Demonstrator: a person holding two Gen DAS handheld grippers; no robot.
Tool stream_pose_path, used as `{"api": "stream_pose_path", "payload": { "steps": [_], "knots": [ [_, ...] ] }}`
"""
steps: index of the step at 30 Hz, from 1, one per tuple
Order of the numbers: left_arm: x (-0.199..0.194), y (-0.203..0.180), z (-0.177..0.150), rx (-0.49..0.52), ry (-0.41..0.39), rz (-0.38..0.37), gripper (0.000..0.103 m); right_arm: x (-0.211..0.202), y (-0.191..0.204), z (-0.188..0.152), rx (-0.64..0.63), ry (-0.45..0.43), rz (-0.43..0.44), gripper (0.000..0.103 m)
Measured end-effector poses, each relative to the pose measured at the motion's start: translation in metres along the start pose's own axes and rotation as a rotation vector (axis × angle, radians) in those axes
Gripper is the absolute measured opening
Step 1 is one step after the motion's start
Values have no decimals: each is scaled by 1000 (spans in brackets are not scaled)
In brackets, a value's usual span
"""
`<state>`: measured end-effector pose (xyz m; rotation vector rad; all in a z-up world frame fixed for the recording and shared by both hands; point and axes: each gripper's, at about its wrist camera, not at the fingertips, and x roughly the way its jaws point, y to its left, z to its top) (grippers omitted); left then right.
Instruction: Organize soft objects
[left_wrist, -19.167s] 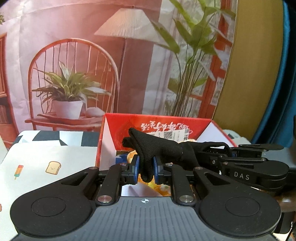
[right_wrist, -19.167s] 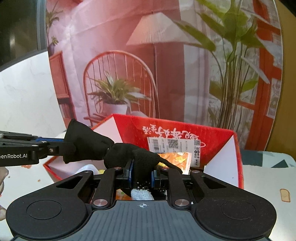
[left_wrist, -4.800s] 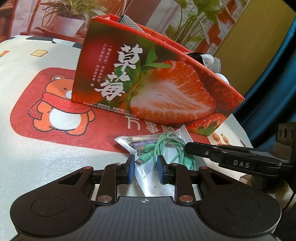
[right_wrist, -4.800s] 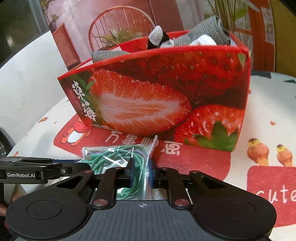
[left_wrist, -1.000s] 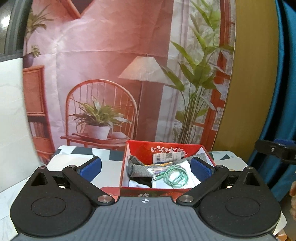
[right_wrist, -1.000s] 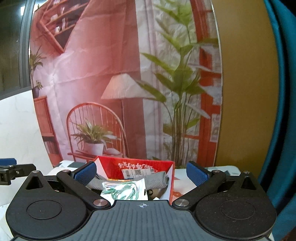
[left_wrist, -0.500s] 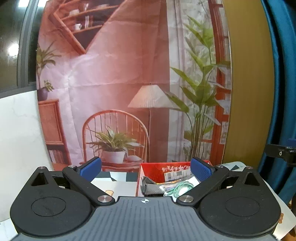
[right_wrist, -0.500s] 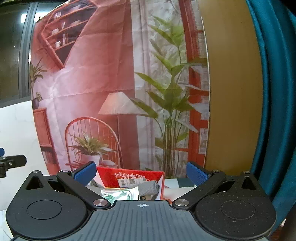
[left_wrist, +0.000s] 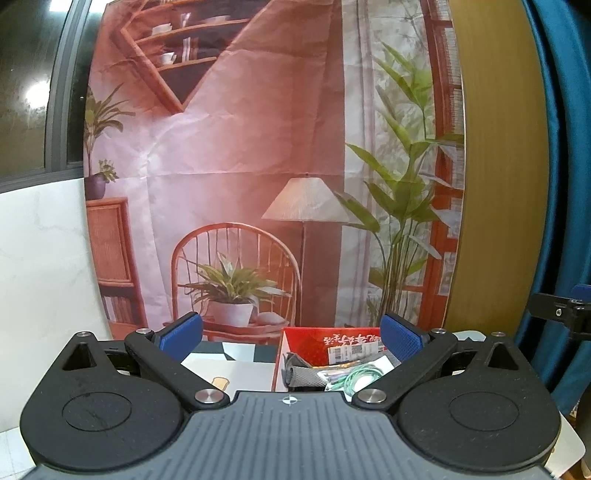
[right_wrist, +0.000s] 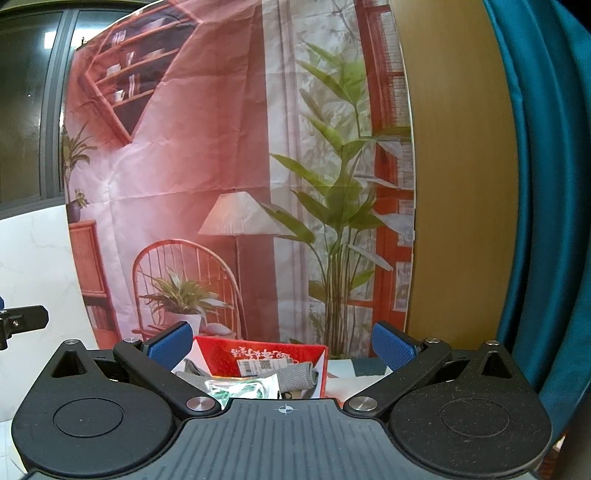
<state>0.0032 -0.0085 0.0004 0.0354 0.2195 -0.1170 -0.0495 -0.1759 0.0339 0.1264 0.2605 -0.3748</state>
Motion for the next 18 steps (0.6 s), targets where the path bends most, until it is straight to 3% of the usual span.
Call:
{"api": "stream_pose_path", "payload": {
  "steps": [18],
  "knots": [
    [-2,3,-4,-6,8,17,103,-1,0,3,-1,8,-5,103]
  ]
}}
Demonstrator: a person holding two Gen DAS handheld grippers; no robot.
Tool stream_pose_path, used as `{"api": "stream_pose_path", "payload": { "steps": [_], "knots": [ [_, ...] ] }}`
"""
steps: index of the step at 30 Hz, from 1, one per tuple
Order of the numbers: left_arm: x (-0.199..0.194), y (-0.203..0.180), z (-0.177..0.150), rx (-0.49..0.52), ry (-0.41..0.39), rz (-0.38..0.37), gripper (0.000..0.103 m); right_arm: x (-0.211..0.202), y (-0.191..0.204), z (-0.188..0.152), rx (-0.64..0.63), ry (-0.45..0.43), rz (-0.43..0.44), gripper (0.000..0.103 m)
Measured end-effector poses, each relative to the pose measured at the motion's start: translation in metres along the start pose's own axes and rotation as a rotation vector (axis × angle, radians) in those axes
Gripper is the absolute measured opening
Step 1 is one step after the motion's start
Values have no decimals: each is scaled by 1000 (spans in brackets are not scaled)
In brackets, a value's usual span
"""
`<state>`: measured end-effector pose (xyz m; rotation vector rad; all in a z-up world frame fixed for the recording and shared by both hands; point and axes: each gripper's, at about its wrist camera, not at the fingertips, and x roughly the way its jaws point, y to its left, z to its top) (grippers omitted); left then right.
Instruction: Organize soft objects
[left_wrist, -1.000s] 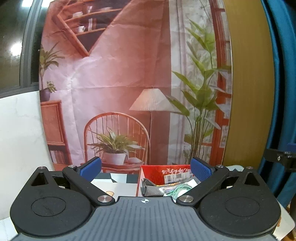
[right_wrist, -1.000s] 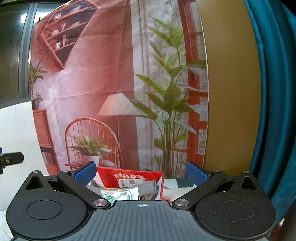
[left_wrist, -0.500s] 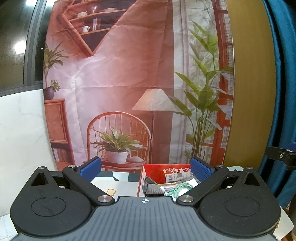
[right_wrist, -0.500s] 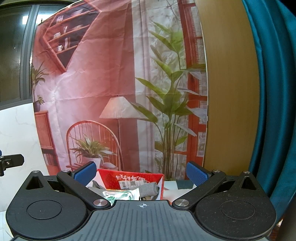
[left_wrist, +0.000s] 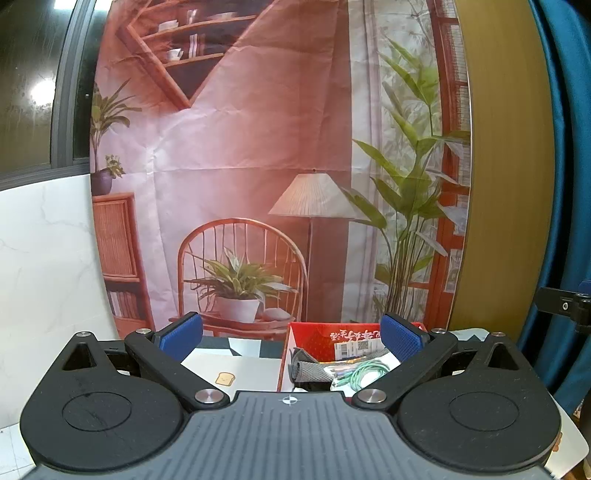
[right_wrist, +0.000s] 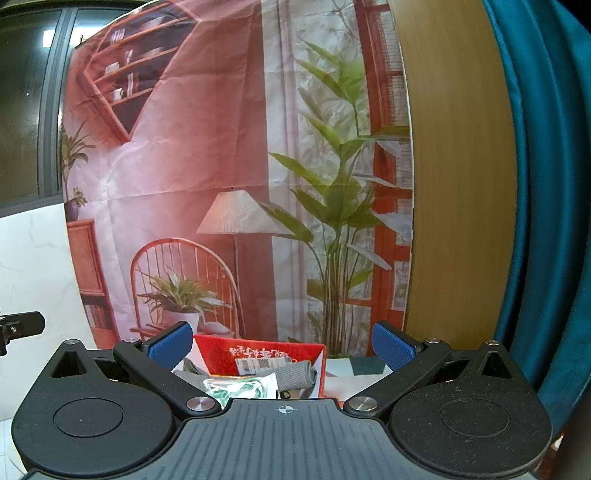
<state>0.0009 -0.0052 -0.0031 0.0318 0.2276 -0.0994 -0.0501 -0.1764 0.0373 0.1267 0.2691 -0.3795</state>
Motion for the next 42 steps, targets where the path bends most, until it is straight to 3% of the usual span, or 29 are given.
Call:
{"api": "stream_pose_path", "payload": {
  "steps": [42],
  "knots": [
    [-1,0,-4,-1,-5,18,103,12,-5,-1,2,16,-4,103]
  ]
}}
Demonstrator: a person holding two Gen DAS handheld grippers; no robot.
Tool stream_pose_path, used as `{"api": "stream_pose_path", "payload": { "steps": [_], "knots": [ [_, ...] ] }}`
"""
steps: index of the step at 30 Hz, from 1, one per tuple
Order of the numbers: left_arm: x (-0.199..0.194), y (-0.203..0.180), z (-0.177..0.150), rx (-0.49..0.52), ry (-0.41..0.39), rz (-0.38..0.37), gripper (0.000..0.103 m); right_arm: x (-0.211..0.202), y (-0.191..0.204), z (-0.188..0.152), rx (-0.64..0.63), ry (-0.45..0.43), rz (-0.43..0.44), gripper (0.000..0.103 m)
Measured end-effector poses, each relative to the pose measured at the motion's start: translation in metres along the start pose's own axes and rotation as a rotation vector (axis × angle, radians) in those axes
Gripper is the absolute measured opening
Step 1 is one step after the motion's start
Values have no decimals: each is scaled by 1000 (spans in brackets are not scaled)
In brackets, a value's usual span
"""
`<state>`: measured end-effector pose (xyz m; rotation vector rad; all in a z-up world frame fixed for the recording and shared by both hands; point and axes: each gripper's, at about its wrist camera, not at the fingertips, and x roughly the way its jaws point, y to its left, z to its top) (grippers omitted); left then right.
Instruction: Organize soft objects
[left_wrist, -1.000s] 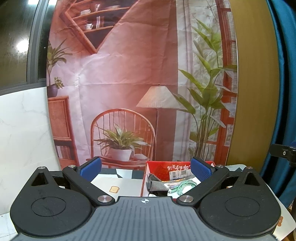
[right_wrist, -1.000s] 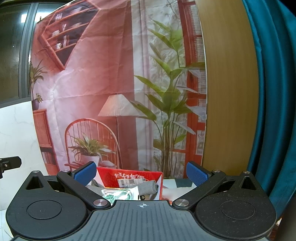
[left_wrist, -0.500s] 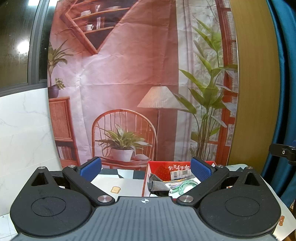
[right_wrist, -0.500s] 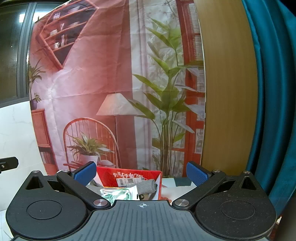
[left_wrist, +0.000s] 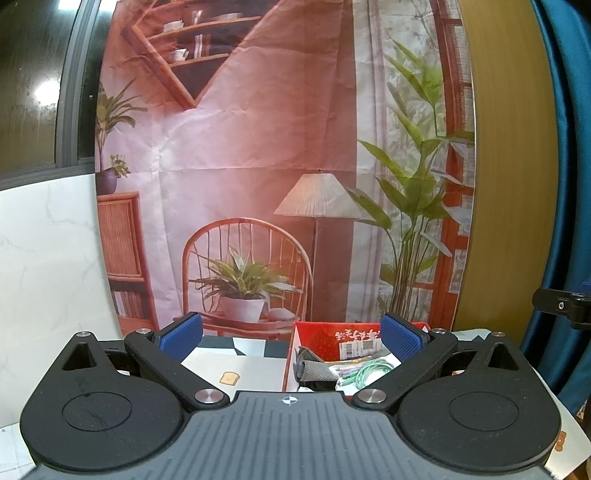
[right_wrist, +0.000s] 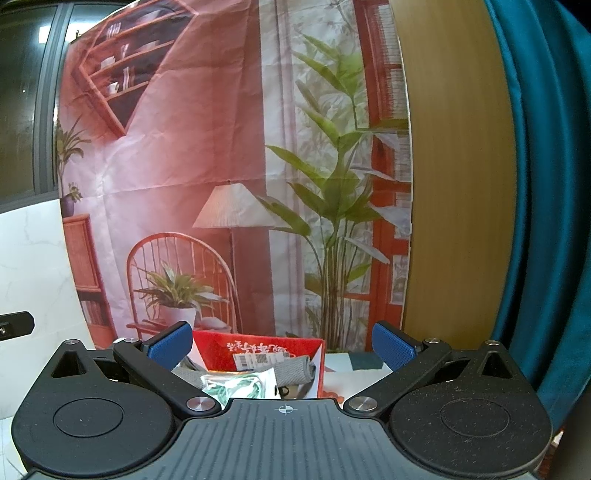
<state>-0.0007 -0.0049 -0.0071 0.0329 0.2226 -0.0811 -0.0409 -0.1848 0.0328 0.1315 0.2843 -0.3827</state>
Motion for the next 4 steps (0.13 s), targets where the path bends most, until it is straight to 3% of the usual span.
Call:
{"api": "stream_pose_path", "payload": {
  "steps": [4],
  "knots": [
    [1,0,0,-4,3,-4,103,2,0,-2,0,2,0,103]
  ]
}}
